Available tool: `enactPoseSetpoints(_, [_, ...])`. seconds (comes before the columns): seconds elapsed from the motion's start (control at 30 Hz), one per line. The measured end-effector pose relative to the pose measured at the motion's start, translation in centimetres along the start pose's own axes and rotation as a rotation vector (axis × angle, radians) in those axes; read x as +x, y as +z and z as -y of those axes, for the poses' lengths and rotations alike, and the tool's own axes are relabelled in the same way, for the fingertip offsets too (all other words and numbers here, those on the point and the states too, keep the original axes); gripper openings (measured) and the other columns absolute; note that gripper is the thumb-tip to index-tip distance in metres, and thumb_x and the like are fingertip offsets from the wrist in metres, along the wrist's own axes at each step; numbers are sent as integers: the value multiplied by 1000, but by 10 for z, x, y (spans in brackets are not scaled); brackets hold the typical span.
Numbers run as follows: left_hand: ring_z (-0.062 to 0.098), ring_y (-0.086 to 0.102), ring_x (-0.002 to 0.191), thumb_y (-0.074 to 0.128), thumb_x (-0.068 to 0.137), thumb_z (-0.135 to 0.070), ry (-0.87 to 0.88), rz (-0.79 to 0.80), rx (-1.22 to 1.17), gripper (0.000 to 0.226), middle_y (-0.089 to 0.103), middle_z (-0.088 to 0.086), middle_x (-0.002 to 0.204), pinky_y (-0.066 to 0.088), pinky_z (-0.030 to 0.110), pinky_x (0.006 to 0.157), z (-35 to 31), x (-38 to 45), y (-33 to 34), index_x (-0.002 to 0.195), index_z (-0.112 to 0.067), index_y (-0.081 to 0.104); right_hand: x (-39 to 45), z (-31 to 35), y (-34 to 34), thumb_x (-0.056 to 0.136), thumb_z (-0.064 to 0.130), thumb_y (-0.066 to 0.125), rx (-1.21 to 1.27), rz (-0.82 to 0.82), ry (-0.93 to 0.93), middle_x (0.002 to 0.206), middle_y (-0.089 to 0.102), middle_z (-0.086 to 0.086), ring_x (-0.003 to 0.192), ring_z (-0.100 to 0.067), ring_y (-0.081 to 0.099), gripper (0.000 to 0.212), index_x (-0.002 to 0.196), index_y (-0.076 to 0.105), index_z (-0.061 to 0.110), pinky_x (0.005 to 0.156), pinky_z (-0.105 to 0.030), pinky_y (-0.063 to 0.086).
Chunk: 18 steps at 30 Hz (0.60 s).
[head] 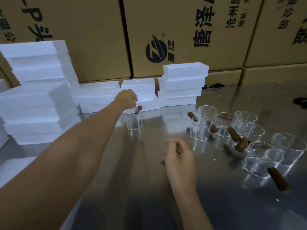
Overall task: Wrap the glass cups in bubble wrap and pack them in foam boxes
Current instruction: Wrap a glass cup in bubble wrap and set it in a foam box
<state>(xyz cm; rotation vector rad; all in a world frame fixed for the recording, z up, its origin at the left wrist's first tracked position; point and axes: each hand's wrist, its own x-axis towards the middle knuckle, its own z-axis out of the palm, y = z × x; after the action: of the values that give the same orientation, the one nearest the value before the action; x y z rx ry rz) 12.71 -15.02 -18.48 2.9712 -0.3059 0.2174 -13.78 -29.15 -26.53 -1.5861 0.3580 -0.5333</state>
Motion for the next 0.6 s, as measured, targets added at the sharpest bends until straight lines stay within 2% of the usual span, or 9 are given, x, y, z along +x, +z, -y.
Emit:
enactPoseSetpoints(0.07, [20,61,111,58,88,-5,1,-38,-48,29,68,0,121,51,28,87,-3,-5,-5,108,-17,74,-1,2,1,92,32,50,-4,6,10,69,67,8,68,-14,64,16,83,64,34,70,-50,59])
enactPoseSetpoints(0.27, [21,61,113,54,89,0,57,-215,-157,32,69,1,121,49,30,93,3,-45,-46,111,-13,74,-3,7,1,92,31,49,-22,-7,40,66,64,-1,74,-31,66,24,78,66,21,75,-54,57])
enactPoseSetpoints(0.37, [22,62,106,54,90,-2,90,-318,-197,30,70,4,118,49,30,92,15,-76,-71,111,-11,74,-5,11,1,82,39,44,-15,-5,35,66,65,-1,73,-33,66,27,77,65,24,75,-54,57])
enactPoseSetpoints(0.43, [17,60,95,57,90,-4,149,-363,-230,26,71,2,113,46,24,86,21,-100,-86,109,-10,74,-6,13,2,77,41,41,-13,-2,38,68,67,1,75,-32,66,26,80,65,31,76,-54,57])
enactPoseSetpoints(0.53, [12,59,80,65,89,-9,237,-259,-257,18,70,-8,102,44,19,73,21,-145,-95,101,-18,74,-6,13,3,74,38,40,13,2,47,66,68,1,68,-29,65,26,77,66,38,73,-51,58])
enactPoseSetpoints(0.6, [8,61,82,68,88,-13,299,-108,-249,15,69,-13,99,46,21,74,18,-177,-89,98,-24,73,-7,14,2,74,36,40,44,4,51,63,68,1,57,-23,61,26,73,66,38,64,-45,55])
